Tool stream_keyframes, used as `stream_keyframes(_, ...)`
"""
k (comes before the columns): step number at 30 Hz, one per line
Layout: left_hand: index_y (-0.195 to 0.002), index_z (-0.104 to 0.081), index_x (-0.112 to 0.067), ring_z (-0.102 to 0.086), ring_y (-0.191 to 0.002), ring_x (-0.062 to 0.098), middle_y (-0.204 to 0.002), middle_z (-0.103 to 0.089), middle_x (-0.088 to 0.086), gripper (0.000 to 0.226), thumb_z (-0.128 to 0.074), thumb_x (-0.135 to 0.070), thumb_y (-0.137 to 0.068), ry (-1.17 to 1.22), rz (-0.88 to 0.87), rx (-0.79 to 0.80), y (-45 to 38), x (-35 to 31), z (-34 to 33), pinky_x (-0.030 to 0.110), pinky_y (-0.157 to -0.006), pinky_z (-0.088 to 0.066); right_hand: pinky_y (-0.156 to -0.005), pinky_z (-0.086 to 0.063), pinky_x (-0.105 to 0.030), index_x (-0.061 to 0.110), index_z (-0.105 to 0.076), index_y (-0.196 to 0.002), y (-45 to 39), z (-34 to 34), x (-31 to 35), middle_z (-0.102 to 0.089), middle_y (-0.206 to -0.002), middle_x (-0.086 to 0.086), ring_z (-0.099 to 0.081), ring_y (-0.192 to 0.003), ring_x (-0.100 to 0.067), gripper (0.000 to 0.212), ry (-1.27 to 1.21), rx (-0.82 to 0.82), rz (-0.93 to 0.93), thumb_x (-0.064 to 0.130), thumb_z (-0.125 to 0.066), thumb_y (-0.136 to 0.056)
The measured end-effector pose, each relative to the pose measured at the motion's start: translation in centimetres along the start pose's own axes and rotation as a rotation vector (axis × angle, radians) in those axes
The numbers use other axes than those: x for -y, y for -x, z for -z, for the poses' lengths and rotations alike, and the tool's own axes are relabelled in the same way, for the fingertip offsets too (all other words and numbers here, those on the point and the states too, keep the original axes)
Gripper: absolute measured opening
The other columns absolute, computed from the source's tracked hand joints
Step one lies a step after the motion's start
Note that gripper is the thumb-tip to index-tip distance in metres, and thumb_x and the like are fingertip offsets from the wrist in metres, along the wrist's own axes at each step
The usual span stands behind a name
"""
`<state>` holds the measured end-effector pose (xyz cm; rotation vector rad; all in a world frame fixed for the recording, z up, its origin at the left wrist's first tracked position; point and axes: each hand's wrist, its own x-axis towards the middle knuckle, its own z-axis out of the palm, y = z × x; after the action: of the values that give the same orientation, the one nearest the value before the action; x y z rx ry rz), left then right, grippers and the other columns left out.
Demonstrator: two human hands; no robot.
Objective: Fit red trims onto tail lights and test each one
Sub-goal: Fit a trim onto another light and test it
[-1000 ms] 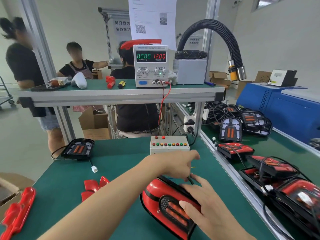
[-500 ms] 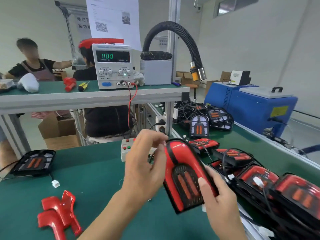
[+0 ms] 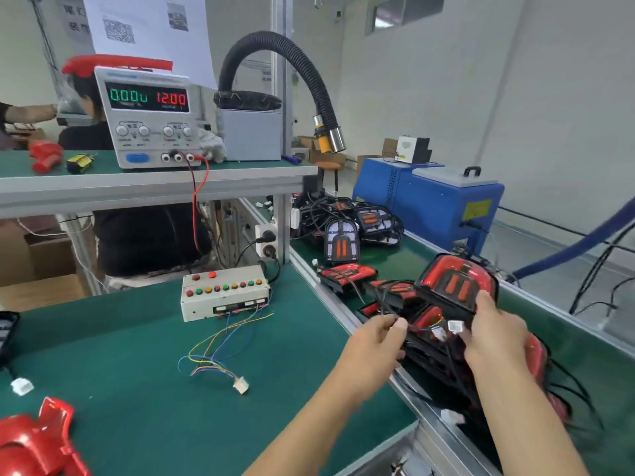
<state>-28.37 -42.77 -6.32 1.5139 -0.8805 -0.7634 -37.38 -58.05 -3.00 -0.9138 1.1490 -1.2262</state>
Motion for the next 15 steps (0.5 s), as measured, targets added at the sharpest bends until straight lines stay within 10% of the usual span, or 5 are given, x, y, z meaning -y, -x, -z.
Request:
stream_keyframes(3, -0.123, -0.058, -0.024, -0.074, -0.090, 0.018, -0.113, -0.066, 0.000, 0.045, -0.049, -0.061, -0.098, 0.265, 0.128, -0.002, -3.5, -2.1, -2.5, 0.027, -0.081, -0.061, -0.094, -0.055, -0.056, 0.001, -0.059, -0.098, -0.7, -1.1, 0.0, -0.068, -0.107, -0.023, -0.067, -0.097, -0.038, 0.022, 0.177, 0.056, 0.022, 0.023, -0.060, -0.098)
stream_keyframes(7, -0.114, -0.061, -0.017, -0.077, -0.079, 0.027, -0.090, -0.067, 0.001, 0.049, -0.056, -0.062, -0.094, 0.475, 0.311, -0.065, -7.3, -3.6, -3.7, 0.034, -0.079, -0.063, -0.081, -0.049, -0.040, -0.003, -0.051, -0.128, -1.7, -2.0, 0.2, -0.064, -0.121, -0.023, -0.064, -0.104, -0.037, 0.041, 0.352, 0.068, 0.055, 0.024, -0.058, -0.099)
stream_keyframes(15, -0.114, -0.059, 0.001, -0.073, -0.074, 0.029, -0.103, -0.072, 0.021, 0.024, -0.069, -0.009, -0.093, 0.502, 0.472, -0.224, -10.4, -2.5, -5.7, 0.033, -0.051, -0.061, -0.079, -0.053, -0.041, -0.002, -0.059, -0.116, -2.9, -1.2, 0.3, -0.069, -0.107, -0.022, -0.066, -0.092, -0.036, 0.041, 0.759, 0.255, 0.203, 0.035, -0.059, -0.099)
